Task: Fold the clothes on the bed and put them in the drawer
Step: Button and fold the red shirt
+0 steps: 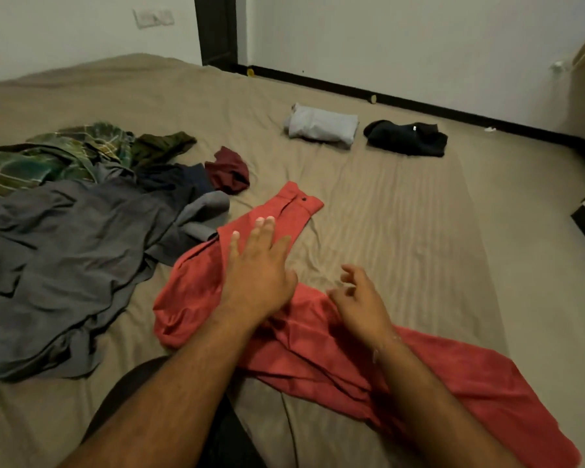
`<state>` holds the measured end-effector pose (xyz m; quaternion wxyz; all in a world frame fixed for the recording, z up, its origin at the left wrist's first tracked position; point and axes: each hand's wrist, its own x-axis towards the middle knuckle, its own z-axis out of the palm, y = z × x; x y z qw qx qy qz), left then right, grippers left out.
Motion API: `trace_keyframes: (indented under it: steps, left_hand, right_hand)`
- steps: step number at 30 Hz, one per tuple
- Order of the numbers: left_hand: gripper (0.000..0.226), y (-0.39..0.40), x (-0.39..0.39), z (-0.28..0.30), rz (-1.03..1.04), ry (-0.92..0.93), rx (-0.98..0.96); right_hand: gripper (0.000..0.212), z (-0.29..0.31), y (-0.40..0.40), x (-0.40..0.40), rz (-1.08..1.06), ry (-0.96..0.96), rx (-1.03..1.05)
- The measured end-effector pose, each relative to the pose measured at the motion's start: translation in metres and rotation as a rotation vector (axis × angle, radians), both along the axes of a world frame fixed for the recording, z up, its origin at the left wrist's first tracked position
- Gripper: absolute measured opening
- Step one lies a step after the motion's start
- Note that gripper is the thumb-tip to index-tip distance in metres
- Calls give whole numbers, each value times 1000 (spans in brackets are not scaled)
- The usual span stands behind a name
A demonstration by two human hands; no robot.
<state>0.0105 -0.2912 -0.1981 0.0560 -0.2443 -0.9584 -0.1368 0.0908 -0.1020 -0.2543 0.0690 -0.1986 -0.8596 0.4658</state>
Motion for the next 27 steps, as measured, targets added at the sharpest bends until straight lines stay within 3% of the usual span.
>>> trace_keyframes:
  steps: [2,5,7,11,19,22,25,27]
  left_hand:
    - [69,-13,-17,-4,116,-18,33]
    - [74,-32,-36,-16,257,-133,114]
    - [78,-32,-39,-24,265,-164,82]
    - [84,-19,-40,-32,221,-99,28]
    - [83,-18,-58,-56,213,-193,0]
    - [86,-18,-63,-62,212,-233,15]
    - [110,-16,-68,-62,181,-311,1]
    - [124,-10,-60,-60,106,-269,-65]
  right_hand:
    - [55,5,-14,-50,-42,-15,-193]
    - [64,6,-25,-108,-32,-18,-262]
    - [75,6,-26,-138,-16,-51,-363]
    - [73,5,-17,-184,-68,-34,-605]
    - [28,-8,-8,-236,-216,5,-993]
    - [25,-15,-12,-224,-479,242,-893]
    - [22,-7,4,-179,-669,499,-646]
    - [26,5,29,-137,-731,613,-556]
